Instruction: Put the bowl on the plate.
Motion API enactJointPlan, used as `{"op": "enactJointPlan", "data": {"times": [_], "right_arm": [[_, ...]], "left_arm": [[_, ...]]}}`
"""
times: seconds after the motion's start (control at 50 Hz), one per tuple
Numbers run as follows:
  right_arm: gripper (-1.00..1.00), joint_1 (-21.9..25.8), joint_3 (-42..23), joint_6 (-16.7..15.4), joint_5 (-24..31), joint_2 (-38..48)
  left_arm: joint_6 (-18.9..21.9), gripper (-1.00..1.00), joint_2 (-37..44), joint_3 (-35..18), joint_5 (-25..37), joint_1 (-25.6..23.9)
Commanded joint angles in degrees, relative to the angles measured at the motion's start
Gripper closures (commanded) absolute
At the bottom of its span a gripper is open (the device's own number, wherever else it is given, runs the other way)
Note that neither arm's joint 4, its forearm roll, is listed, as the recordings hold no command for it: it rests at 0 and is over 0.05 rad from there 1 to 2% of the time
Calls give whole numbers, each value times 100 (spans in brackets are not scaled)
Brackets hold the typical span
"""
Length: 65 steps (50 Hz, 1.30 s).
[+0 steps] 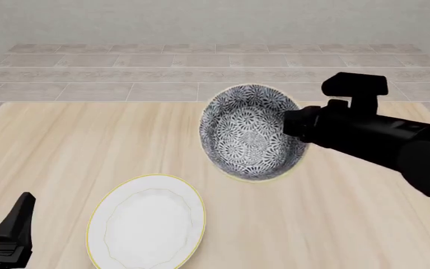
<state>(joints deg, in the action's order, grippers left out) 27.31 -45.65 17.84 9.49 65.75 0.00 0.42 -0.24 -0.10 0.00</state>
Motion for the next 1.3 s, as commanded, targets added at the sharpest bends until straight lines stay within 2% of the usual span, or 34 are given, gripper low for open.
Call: {"op": "enactJointPlan", "data": {"times": [0.02, 0.1, 0.2, 0.78, 1.3], "right_arm": [[100, 341, -328, 95, -101, 233], [100, 448, -394, 72, -165, 311], [100, 646, -400, 223, -367, 574], [100, 1310, -661, 613, -712, 1140], [100, 1734, -803, 715, -907, 1667]], "left_arm": [[0, -100, 0, 0, 0, 0], [0, -100, 0, 0, 0, 0], [0, -100, 0, 0, 0, 0], [0, -100, 0, 0, 0, 0], [0, -100, 0, 0, 0, 0]]}}
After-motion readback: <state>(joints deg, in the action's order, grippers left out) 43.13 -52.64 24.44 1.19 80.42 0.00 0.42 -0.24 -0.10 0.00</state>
